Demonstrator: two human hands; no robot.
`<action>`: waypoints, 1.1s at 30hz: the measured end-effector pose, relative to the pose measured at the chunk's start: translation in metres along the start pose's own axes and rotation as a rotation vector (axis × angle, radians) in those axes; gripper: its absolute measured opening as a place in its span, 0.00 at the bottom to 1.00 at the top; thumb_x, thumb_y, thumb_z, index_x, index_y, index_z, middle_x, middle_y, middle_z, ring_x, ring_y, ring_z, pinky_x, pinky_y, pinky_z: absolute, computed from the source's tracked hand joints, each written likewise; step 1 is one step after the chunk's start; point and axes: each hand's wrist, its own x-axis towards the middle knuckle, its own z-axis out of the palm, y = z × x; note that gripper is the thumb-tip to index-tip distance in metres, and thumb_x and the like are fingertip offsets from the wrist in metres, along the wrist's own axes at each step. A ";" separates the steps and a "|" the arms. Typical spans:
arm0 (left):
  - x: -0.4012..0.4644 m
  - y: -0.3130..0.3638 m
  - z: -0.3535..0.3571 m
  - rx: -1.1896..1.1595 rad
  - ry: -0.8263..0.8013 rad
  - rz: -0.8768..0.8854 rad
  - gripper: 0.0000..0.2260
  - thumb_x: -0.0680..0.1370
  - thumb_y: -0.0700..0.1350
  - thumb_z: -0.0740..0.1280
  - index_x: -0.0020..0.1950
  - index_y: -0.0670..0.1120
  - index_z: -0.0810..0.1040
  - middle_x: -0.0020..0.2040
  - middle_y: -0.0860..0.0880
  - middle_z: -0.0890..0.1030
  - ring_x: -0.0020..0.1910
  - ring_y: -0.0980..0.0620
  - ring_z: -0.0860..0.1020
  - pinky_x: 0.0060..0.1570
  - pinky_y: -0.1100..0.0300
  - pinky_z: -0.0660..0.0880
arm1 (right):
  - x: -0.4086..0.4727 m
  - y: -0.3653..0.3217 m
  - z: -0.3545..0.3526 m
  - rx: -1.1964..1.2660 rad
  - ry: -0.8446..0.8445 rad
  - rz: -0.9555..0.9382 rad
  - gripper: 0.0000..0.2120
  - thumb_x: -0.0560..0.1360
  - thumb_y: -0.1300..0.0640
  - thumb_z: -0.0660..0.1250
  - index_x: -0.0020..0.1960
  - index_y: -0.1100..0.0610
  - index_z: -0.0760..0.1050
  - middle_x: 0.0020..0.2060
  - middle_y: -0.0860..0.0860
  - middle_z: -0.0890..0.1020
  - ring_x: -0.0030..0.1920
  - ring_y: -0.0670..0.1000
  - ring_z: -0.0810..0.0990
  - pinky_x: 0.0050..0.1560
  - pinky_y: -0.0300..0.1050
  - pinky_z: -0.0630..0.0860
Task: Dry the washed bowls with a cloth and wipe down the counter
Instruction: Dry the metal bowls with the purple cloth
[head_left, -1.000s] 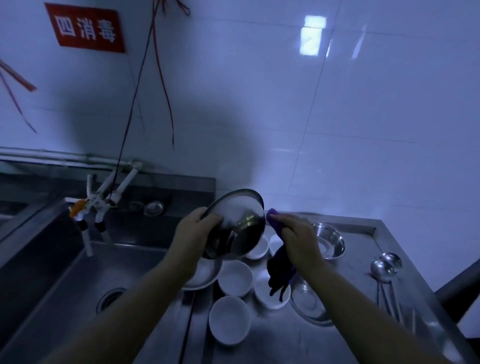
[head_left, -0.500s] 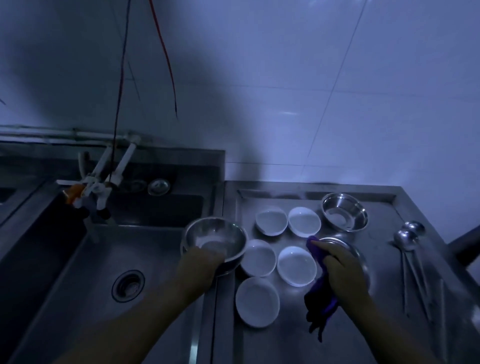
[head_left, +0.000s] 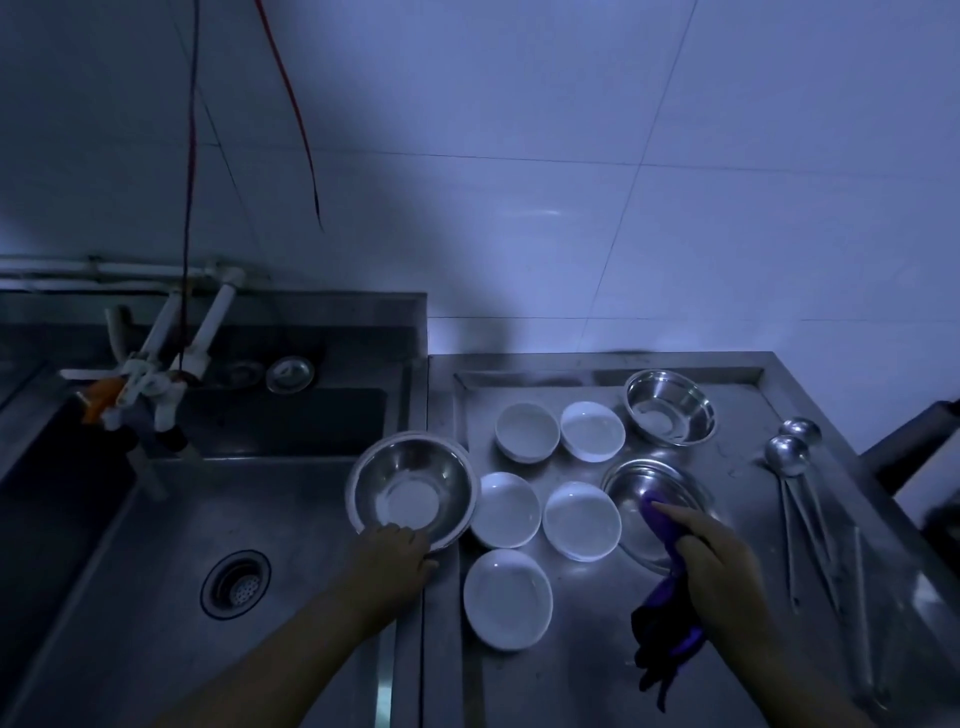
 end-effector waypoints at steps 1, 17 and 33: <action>0.000 0.000 0.003 -0.071 -0.012 -0.037 0.15 0.76 0.53 0.63 0.56 0.45 0.79 0.47 0.46 0.83 0.46 0.46 0.80 0.45 0.58 0.73 | 0.000 0.002 0.000 0.006 0.003 0.007 0.25 0.61 0.60 0.55 0.52 0.58 0.82 0.44 0.50 0.82 0.45 0.48 0.77 0.45 0.34 0.69; 0.079 0.108 -0.029 -0.163 0.309 0.195 0.16 0.65 0.42 0.74 0.53 0.43 0.81 0.43 0.46 0.83 0.40 0.48 0.81 0.40 0.57 0.77 | 0.031 0.035 -0.046 0.060 0.091 0.126 0.19 0.73 0.70 0.58 0.54 0.52 0.81 0.41 0.52 0.82 0.40 0.53 0.76 0.42 0.47 0.72; 0.339 0.304 0.039 -1.261 -0.158 -0.687 0.14 0.79 0.43 0.60 0.63 0.38 0.73 0.60 0.38 0.77 0.56 0.40 0.77 0.53 0.56 0.73 | 0.189 0.141 -0.165 0.270 0.063 0.234 0.22 0.74 0.71 0.57 0.55 0.50 0.79 0.46 0.45 0.81 0.43 0.43 0.76 0.45 0.36 0.72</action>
